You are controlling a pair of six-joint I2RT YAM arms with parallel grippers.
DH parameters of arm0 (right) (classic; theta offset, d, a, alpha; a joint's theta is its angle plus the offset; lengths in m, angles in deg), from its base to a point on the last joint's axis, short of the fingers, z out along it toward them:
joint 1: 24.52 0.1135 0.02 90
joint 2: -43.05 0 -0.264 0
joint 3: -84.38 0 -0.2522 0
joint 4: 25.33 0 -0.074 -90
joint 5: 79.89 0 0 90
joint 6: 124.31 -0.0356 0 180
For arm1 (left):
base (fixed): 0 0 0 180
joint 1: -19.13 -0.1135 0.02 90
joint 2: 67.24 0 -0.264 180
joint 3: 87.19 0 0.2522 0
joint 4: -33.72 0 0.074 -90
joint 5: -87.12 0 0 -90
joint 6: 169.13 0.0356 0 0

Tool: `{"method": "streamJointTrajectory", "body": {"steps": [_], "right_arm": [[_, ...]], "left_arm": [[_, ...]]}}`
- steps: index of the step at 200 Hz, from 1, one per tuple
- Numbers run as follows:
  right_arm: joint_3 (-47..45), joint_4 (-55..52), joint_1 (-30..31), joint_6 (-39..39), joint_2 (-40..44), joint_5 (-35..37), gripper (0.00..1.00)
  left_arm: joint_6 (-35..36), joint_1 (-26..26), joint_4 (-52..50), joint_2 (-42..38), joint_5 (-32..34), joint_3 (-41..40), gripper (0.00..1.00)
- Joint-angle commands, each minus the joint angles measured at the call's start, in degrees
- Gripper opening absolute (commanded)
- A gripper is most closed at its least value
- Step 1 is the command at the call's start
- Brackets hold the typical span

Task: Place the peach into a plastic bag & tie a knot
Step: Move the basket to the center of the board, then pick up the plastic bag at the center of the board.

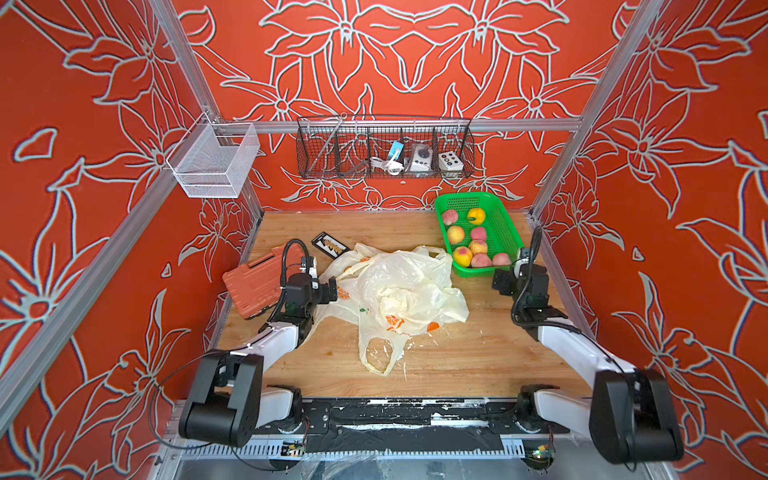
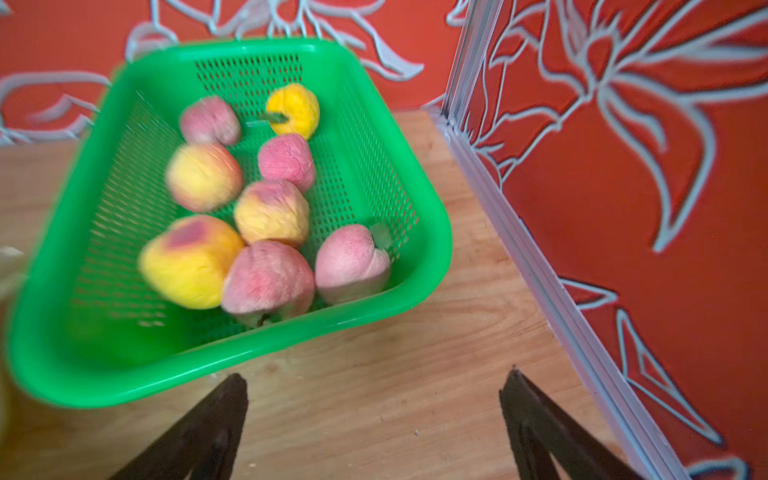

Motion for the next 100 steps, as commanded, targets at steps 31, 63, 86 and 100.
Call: {"method": "streamJointTrajectory", "body": {"steps": [31, 63, 86, 100], "right_arm": [[-2.5, -28.2, 1.1, -28.7, 19.6, -16.1, 0.97], [3.8, -30.6, 1.1, -26.2, 14.4, -29.4, 0.79], [11.9, -38.5, 1.4, -23.5, 8.0, -32.8, 0.79], [15.4, -41.2, 1.6, -23.9, 5.7, -33.1, 0.78]], "left_arm": [[-24.8, 1.9, -31.1, -2.9, 2.4, 19.4, 1.00], [-24.7, -0.4, -34.8, 0.3, -23.8, 28.4, 0.91], [-18.1, 8.1, -47.7, 6.1, -22.8, 38.0, 1.00], [-15.4, 11.6, -51.3, 9.3, -20.6, 39.5, 1.00]]}}
